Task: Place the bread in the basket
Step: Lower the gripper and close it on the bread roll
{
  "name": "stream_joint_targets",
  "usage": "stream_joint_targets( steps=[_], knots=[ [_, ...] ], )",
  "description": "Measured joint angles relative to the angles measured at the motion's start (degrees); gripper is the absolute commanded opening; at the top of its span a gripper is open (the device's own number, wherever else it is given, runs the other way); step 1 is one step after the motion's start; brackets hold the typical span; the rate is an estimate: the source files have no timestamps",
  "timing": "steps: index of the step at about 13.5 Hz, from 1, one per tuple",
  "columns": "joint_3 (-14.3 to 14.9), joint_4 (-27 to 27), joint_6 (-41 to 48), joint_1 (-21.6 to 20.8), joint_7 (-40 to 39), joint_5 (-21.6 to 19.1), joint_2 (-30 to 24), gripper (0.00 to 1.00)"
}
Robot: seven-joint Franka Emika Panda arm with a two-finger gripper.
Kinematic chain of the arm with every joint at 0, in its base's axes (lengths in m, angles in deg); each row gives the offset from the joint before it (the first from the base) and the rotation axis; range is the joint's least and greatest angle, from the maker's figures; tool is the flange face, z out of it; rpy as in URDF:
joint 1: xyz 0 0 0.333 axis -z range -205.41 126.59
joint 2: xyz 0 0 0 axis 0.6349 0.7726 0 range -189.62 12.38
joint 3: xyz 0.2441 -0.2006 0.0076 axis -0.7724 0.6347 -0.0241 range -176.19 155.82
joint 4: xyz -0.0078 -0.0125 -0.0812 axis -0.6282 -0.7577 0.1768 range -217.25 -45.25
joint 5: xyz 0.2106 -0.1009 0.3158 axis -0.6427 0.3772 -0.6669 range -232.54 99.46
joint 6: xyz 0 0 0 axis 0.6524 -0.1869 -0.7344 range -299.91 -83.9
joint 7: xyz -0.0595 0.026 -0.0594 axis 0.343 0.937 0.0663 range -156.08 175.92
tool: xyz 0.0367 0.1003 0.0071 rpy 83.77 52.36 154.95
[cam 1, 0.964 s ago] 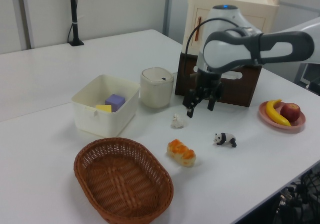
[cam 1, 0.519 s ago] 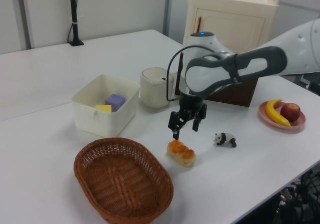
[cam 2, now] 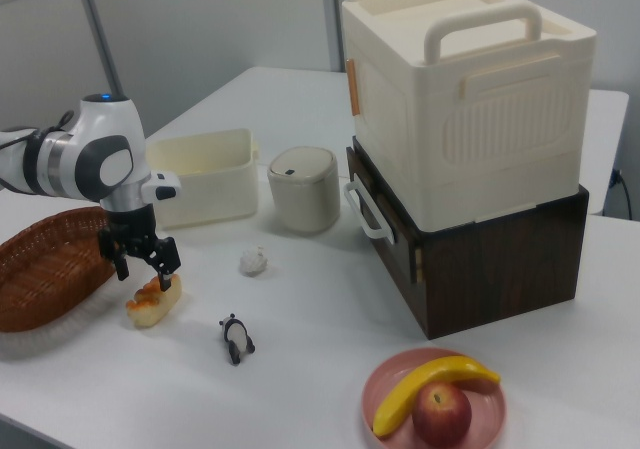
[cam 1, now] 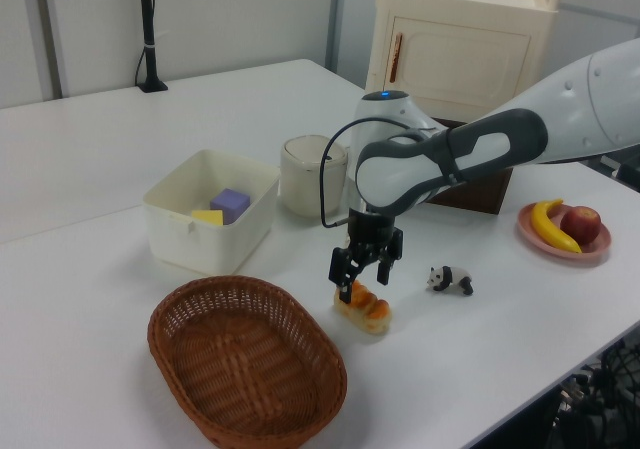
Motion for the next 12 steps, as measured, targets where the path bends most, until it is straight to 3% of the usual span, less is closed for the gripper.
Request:
stream_joint_targets(
  steps=[2,3,4,7,9,12],
  knots=[
    [0.0,0.11,0.0,-0.04,0.0,0.81,1.17,1.0],
    [0.0,0.3,-0.02,-0.04,0.0,0.88,1.65,0.81],
    [0.0,0.52,-0.02,-0.04,0.0,0.89,1.96,0.51],
    [0.0,1.09,-0.02,-0.04,0.0,2.32,2.89,0.14],
    [0.0,1.45,-0.02,-0.04,0.0,2.45,3.15,0.09],
    [0.0,2.0,-0.02,-0.04,0.0,2.47,3.43,0.1]
  ],
)
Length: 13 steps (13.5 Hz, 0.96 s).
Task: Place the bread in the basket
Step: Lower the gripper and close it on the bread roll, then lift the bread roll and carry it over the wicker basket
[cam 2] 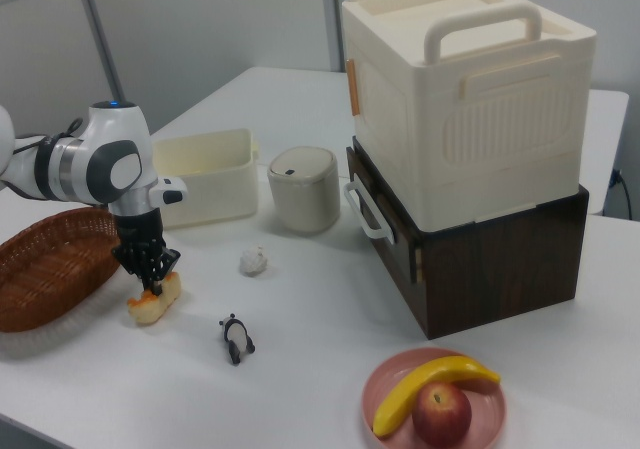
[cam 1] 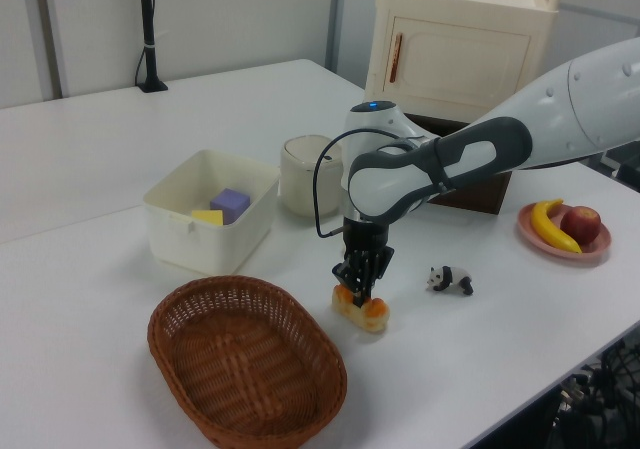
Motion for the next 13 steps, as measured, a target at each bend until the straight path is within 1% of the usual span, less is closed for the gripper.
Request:
stream_joint_targets(
  steps=[3,5,7,8,9,10,13],
  knots=[
    [0.0,2.07,0.0,0.01,0.0,0.09,-0.28,0.1],
    [0.0,4.25,0.48,0.05,0.0,0.15,-1.77,0.1],
    [-0.36,8.11,4.3,-0.33,0.0,0.15,-4.65,0.1],
    [-1.08,9.47,5.64,-0.71,0.0,0.15,-5.2,0.11],
    [-2.69,11.49,7.44,-1.7,0.18,0.15,-5.7,0.13],
    [-3.46,12.49,8.31,-2.81,0.31,0.15,-5.87,0.13],
    [-4.35,13.37,11.73,-10.23,2.21,0.15,-5.59,0.13]
  ],
)
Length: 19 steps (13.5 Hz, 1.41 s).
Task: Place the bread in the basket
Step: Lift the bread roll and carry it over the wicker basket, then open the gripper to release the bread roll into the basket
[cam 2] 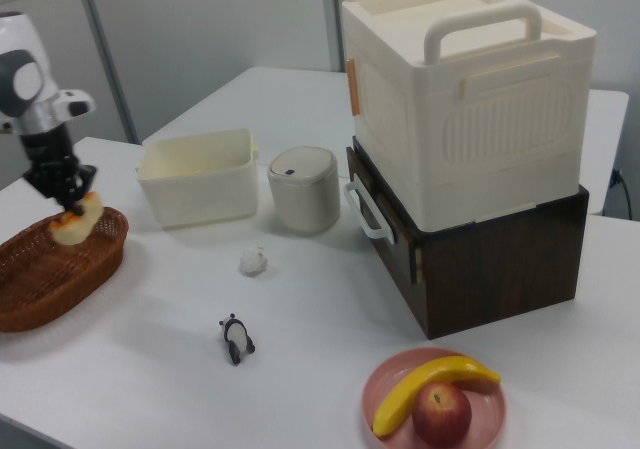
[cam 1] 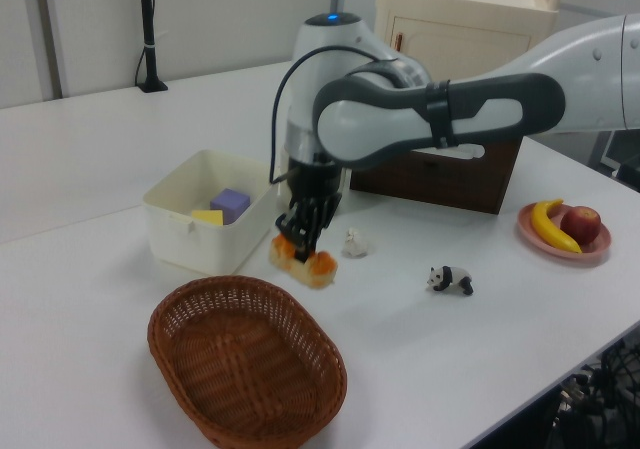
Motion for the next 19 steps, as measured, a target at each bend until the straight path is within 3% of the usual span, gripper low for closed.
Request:
stream_joint_targets(
  steps=[3,4,5,6,16,19],
  knots=[
    [-0.04,-0.06,0.33,-4.35,1.7,0.0,0.88,0.15],
    [-0.05,-0.06,0.33,-5.14,1.72,0.0,1.42,0.31],
    [-0.04,-0.07,0.33,-5.83,1.72,0.0,2.07,0.72],
    [-0.05,-0.07,0.33,-6.3,1.72,0.0,2.58,1.0],
    [-0.28,0.91,0.33,-6.91,3.66,-0.01,2.78,1.0],
    [0.09,2.78,1.05,-4.69,4.48,0.24,1.55,1.0]
  ],
)
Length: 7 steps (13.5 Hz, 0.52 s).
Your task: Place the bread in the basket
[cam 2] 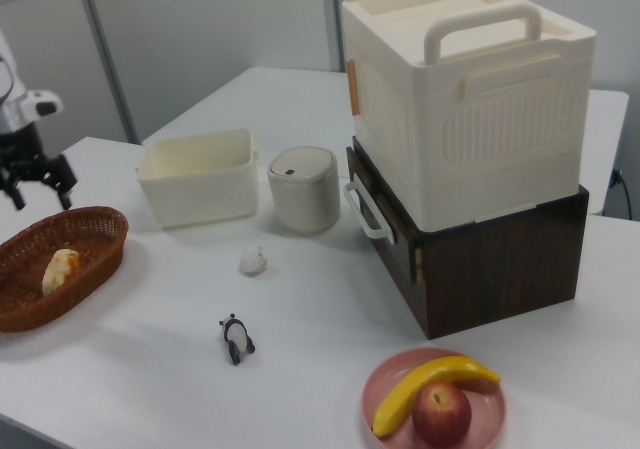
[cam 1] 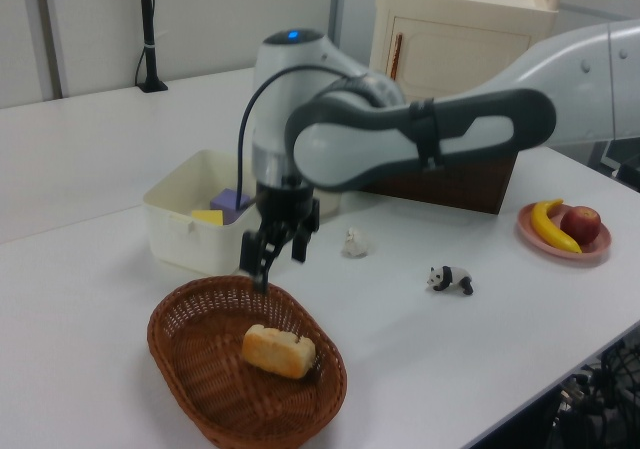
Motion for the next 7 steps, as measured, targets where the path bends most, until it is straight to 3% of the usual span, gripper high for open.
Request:
stream_joint_targets(
  steps=[3,7],
  knots=[
    [3.95,4.85,6.11,4.34,-0.32,0.13,-2.09,1.0],
    [12.74,9.57,12.64,6.07,-2.33,0.66,-4.33,1.0]
  ],
)
